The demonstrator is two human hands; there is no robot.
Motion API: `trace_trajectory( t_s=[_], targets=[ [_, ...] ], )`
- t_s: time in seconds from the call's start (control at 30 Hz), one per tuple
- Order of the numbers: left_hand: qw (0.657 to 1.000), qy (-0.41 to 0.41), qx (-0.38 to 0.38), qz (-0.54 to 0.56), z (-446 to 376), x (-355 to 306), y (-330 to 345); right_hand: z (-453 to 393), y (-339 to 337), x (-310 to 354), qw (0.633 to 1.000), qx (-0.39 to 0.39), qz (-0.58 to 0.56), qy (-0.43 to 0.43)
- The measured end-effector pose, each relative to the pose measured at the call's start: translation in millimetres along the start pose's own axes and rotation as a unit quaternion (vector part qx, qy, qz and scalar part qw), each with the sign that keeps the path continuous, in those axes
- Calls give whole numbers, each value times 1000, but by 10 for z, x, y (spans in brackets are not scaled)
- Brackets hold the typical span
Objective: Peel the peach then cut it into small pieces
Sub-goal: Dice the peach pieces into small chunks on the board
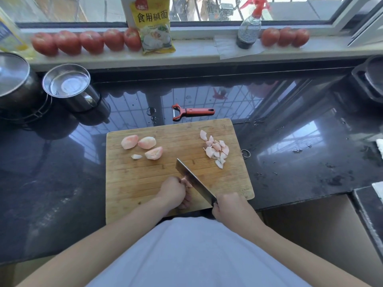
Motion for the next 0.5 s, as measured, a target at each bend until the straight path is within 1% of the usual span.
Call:
trace_trajectory(
  t_s=[0.17, 0.43, 0.5],
  targets=[
    [999, -28, -1, 29, 1, -17, -31, -29, 27, 4, 1000, -2, 16, -4],
    [991, -109, 19, 71, -72, -127, -11, -91, 98, 31, 999, 7, 31, 14],
    [989, -122, 23, 76, -85, -130, 3, -158, 111, 94, 1000, 0, 21, -1]
  ],
)
Point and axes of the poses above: each hand's wrist, its own z-axis away from the middle knuckle, its own y-axis out of the palm, x = y × z, the point moved 1 cm from there along -z, towards the middle knuckle, and after that the axes turned 6 degrees about -z, right-handed, at the moved point
